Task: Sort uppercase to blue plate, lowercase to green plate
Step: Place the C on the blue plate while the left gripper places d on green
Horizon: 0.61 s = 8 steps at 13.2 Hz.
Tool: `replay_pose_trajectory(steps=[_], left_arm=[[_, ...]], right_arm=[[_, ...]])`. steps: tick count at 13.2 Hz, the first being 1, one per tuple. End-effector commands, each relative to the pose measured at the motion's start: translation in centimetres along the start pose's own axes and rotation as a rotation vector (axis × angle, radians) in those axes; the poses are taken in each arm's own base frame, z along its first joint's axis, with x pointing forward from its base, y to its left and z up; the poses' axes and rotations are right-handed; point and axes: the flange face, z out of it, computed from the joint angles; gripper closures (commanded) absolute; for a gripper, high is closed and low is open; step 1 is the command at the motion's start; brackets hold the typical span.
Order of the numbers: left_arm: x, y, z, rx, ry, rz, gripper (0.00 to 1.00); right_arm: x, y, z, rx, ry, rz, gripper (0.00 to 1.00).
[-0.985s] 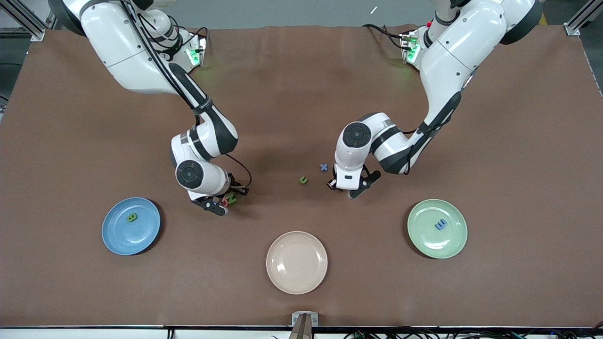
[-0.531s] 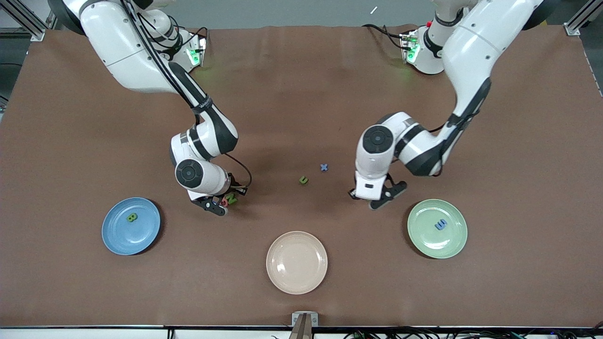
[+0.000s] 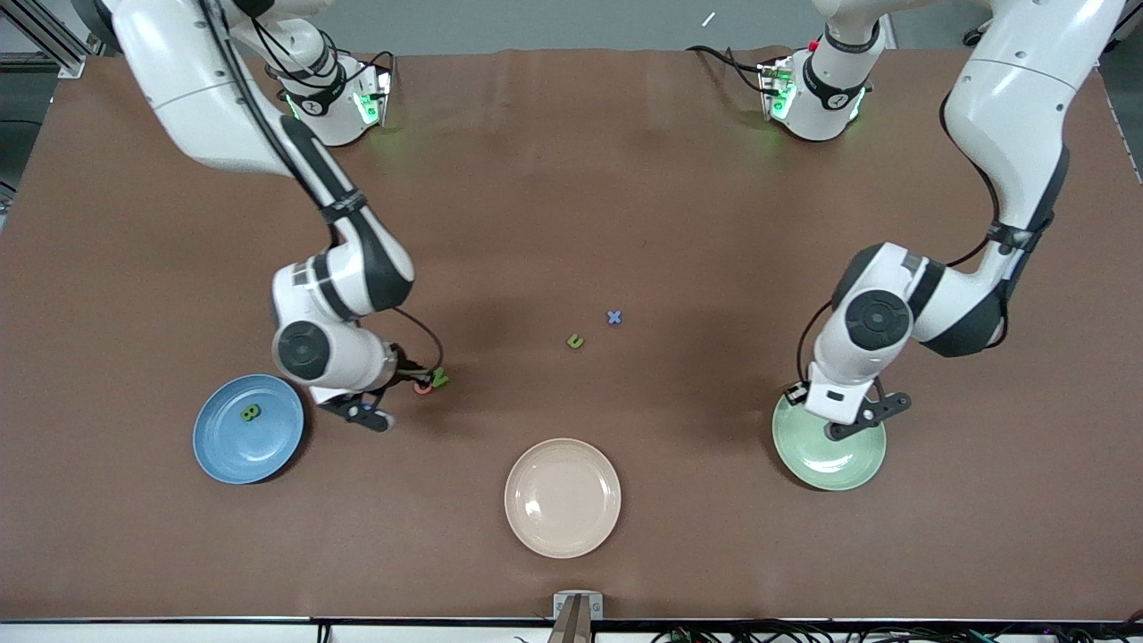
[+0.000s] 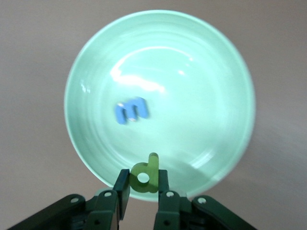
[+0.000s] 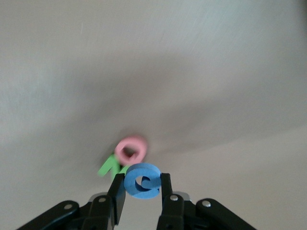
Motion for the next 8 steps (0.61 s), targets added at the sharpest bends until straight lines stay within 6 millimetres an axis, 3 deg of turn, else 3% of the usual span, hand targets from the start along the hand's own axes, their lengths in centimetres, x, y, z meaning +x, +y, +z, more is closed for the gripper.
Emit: replay_pose_trajectory(steps=[1,3,5,8], left_arm=[[1.6,-0.9,1.8,-0.021,-0.024,-0.014,0.93],[3.4,-2.6,2.8,-0.026,-0.031,-0.008,0.93],[5.3,-4.0,3.3,-0.040,-0.032,0.008,0.93],[5.8,-3.8,3.7,-0.056,-0.035,0.000,0.92]], right_arm=[[3.9,5.7,-2.0,0.000,0.027,-0.132,0.90],[6.8,10.8,-3.0,-0.040,0.063,-0.214,0.90],[8.5,14.2,-2.9,-0.059,0.072,-0.293,0.89],[11.0,18.4,-2.4,-0.115,0.092,-0.375,0.85]])
